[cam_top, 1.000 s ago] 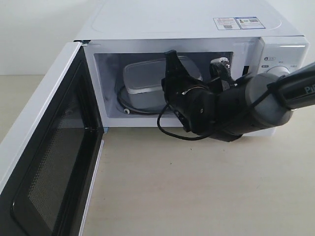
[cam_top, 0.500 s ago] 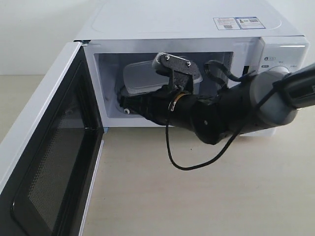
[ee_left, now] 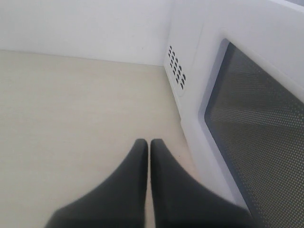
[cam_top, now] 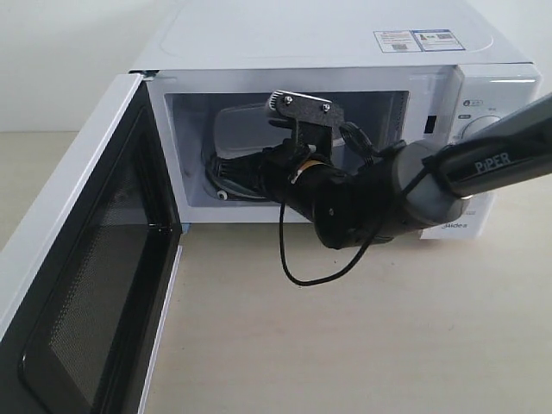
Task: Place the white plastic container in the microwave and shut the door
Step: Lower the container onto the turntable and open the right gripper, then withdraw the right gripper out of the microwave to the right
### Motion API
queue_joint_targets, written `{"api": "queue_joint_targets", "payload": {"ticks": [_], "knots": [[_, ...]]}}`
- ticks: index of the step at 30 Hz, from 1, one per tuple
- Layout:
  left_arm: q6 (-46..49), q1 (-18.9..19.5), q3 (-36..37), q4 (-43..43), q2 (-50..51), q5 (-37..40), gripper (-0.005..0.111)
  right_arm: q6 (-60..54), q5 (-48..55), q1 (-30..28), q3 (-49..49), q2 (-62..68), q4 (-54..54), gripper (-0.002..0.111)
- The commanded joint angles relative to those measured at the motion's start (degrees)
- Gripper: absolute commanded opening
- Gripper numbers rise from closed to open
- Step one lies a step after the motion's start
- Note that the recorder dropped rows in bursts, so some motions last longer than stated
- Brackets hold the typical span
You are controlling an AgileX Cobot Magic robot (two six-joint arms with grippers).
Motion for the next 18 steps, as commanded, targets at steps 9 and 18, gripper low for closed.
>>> {"api": "queue_joint_targets", "payload": {"ticks": [9, 18], "knots": [[-0.4, -0.3, 0.2, 0.2, -0.2, -0.3, 0.004, -4.3, 14.4, 0.1, 1.0, -5.9, -3.3, 0.0], [-0.4, -0.3, 0.2, 0.2, -0.2, -0.3, 0.004, -14.8, 10.2, 6.4, 22.6, -29.3, -3.3, 0.0]]}}
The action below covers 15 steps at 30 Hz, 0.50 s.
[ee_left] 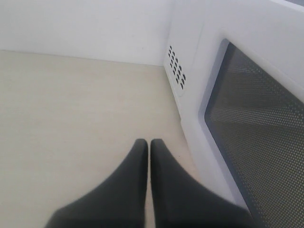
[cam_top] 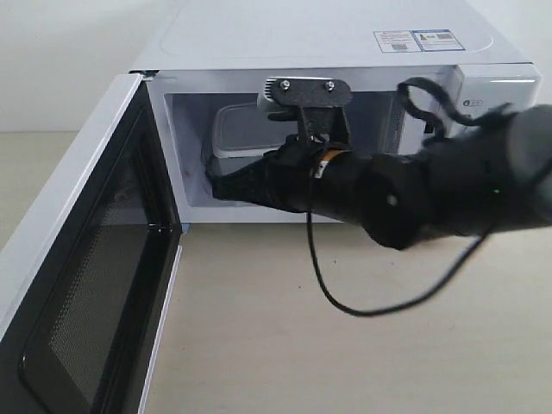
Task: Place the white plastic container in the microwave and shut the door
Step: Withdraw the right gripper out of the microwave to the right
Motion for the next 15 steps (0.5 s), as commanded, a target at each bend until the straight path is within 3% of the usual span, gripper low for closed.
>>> {"api": "queue_joint_targets", "payload": {"ticks": [1, 6, 10, 15], "knots": [[-0.4, -0.3, 0.2, 0.2, -0.2, -0.3, 0.004, -7.0, -2.3, 4.0, 12.1, -12.7, -0.8, 0.0], [-0.4, -0.3, 0.2, 0.2, -0.2, -0.3, 0.004, -7.5, 3.6, 6.0, 22.4, -26.0, -0.7, 0.0], [-0.4, -0.3, 0.2, 0.2, -0.2, -0.3, 0.004, -7.5, 10.3, 6.0, 23.8, -33.0, -0.7, 0.0], [-0.4, -0.3, 0.2, 0.2, -0.2, -0.3, 0.004, -7.5, 10.2, 6.0, 23.8, -37.9, -0.7, 0.0]]}}
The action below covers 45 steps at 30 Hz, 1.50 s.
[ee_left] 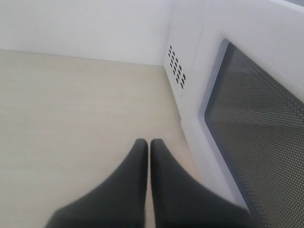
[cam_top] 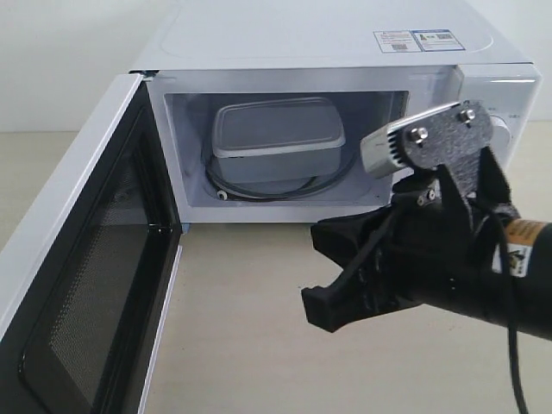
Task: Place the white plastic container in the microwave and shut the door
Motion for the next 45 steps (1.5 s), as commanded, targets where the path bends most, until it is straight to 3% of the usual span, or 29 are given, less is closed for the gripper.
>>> {"api": "queue_joint_targets", "payload": {"ticks": [1, 14, 21, 24, 30, 39, 42, 45], "knots": [[-0.4, -0.3, 0.2, 0.2, -0.2, -0.3, 0.004, -0.3, 0.2, 0.1, 0.3, -3.7, -0.2, 0.0], [-0.4, -0.3, 0.2, 0.2, -0.2, -0.3, 0.004, -0.3, -0.9, 0.1, 0.3, -7.6, -0.2, 0.0], [-0.4, -0.3, 0.2, 0.2, -0.2, -0.3, 0.004, -8.8, -0.5, -1.3, 0.3, -15.7, -0.2, 0.0], [-0.4, -0.3, 0.2, 0.2, -0.2, -0.3, 0.004, -8.3, -0.4, -6.7, 0.3, -21.5, -0.2, 0.0], [-0.4, -0.3, 0.2, 0.2, -0.2, -0.3, 0.004, -5.4, 3.1, -22.7, 0.3, -32.4, -0.2, 0.0], [-0.4, -0.3, 0.2, 0.2, -0.2, -0.3, 0.004, -11.3, 42.0, -47.8, 0.4, -57.9, -0.4, 0.0], [-0.4, -0.3, 0.2, 0.2, -0.2, -0.3, 0.004, -8.7, 38.9, -52.6, 6.3, -59.8, 0.2, 0.0], [-0.4, -0.3, 0.2, 0.2, -0.2, -0.3, 0.004, -6.4, 30.7, -52.6, 12.6, -59.6, 1.4, 0.0]]}}
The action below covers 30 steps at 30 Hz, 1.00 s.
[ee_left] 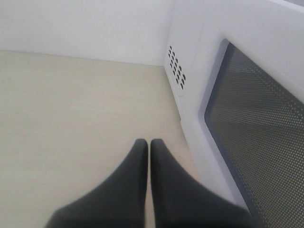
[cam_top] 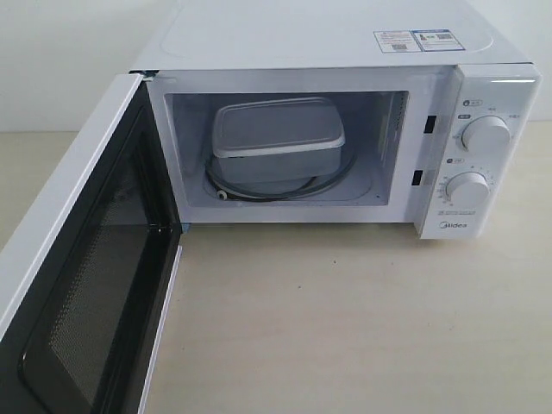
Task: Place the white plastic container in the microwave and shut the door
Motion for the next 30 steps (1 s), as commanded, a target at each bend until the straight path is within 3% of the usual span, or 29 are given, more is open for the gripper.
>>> {"api": "queue_joint_targets", "payload": {"ticks": [1, 9, 16, 23, 30], "knots": [[-0.4, -0.3, 0.2, 0.2, -0.2, -0.3, 0.004, 2.9, -10.8, -0.8, 8.9, 0.0, 2.2, 0.0], [-0.4, -0.3, 0.2, 0.2, -0.2, -0.3, 0.004, 5.1, -27.7, -0.7, 22.4, -4.2, 7.8, 0.0], [-0.4, -0.3, 0.2, 0.2, -0.2, -0.3, 0.004, 4.9, -25.1, -0.7, 22.8, -5.8, 5.7, 0.0], [-0.4, -0.3, 0.2, 0.2, -0.2, -0.3, 0.004, 17.9, -21.0, 2.9, 22.8, -5.8, -11.1, 0.0], [-0.4, -0.3, 0.2, 0.2, -0.2, -0.3, 0.004, 17.8, -19.7, 4.0, 22.8, -5.8, -11.3, 0.0]]}}
